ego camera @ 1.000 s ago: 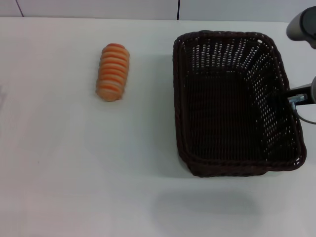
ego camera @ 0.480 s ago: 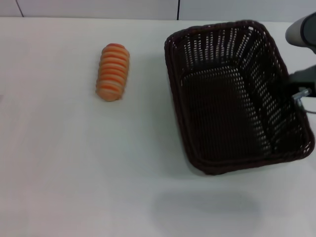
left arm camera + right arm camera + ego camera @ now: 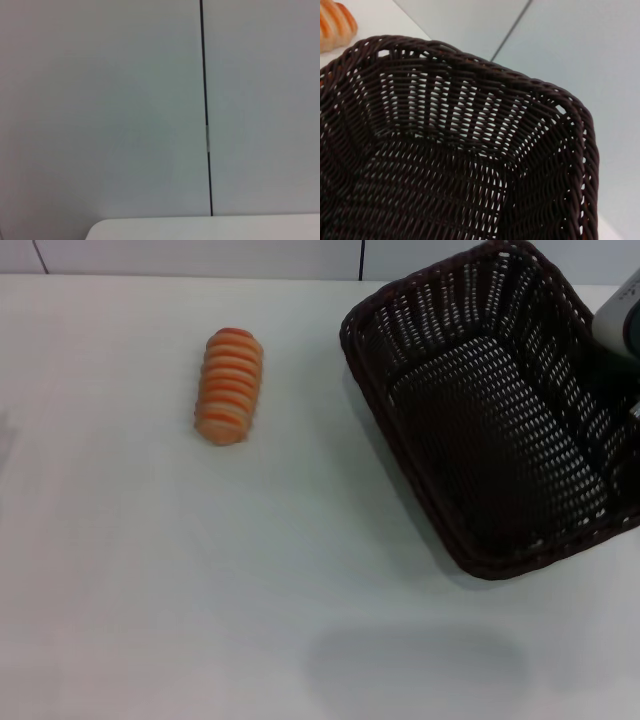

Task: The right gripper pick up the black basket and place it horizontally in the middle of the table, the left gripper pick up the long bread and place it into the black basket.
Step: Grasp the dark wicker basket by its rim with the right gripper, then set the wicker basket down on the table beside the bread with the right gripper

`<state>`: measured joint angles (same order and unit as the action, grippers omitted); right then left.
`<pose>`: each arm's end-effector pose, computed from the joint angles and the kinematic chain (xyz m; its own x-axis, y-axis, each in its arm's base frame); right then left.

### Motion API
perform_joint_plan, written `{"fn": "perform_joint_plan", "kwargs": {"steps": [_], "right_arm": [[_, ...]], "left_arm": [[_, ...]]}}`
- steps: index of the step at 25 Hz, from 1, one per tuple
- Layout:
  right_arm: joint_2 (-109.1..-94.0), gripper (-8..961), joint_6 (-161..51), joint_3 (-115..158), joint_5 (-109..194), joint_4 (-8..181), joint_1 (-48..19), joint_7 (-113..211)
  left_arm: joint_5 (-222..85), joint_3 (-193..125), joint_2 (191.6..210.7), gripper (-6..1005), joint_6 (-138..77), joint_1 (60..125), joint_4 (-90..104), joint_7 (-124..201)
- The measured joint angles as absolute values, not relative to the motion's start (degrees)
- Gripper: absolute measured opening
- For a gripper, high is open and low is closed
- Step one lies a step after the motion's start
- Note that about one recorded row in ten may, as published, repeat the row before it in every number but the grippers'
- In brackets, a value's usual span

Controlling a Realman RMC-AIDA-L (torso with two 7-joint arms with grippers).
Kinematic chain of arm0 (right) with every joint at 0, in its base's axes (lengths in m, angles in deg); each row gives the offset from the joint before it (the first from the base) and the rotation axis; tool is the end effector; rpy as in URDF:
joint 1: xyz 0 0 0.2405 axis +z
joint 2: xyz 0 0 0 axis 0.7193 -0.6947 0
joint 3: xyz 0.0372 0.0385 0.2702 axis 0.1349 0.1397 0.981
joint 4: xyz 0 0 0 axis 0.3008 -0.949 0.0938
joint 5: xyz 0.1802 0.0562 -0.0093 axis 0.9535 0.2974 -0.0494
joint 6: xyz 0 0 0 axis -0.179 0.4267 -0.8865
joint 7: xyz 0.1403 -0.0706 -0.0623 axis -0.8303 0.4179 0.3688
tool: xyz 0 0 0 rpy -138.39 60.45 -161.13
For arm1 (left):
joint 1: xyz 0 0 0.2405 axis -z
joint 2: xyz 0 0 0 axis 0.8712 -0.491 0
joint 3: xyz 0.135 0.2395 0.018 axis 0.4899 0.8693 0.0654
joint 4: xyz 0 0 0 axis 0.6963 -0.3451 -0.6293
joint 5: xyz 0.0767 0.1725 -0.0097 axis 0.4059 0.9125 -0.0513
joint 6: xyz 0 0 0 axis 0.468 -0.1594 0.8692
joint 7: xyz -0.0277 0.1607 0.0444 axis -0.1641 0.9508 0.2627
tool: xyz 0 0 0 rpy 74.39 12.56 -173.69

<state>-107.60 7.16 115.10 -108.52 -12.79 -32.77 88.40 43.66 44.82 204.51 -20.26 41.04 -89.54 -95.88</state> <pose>0.2292 0.3596 0.0116 0.9300 -0.3495 0.1137 -0.1100 -0.5598 -0.8213 -0.3271 0.2585 0.1153 0.7255 0.3203 0.6092 0.6228 0.0714 -0.7791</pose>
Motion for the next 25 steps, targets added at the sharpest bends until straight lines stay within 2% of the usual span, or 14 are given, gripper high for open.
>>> {"fn": "perform_joint_plan", "kwargs": {"steps": [5,14,17,18,22,25], "right_arm": [[-107.53,256,7.2,119.7,-101.1,-11.6,-30.5,99.2],[-107.41,247,17.3,129.5,-95.3,-8.1,-22.1,114.9],[-106.39,242,21.0,131.3,-92.6,-6.9,-19.4,118.9],[-105.19,240,22.7,131.4,-90.5,-5.8,-17.7,121.1],[-104.29,229,24.6,131.5,-88.9,-3.5,-15.1,125.0],[-104.27,213,25.8,131.6,-88.8,0.4,-12.2,128.7]], "left_arm": [[43.5,45.2,204.6,801,-19.2,40.8,-90.6,-97.5],[43.5,46.0,204.59,800,-18.3,40.6,-91.8,-97.9],[43.5,46.3,204.63,800,-18.3,40.7,-92.2,-98.0],[43.5,46.5,204.7,800,-18.6,41.0,-92.1,-98.0],[43.5,46.7,204.73,799,-18.7,41.6,-91.7,-98.0],[43.5,46.9,204.73,799,-19.0,42.3,-91.3,-98.1]]}}
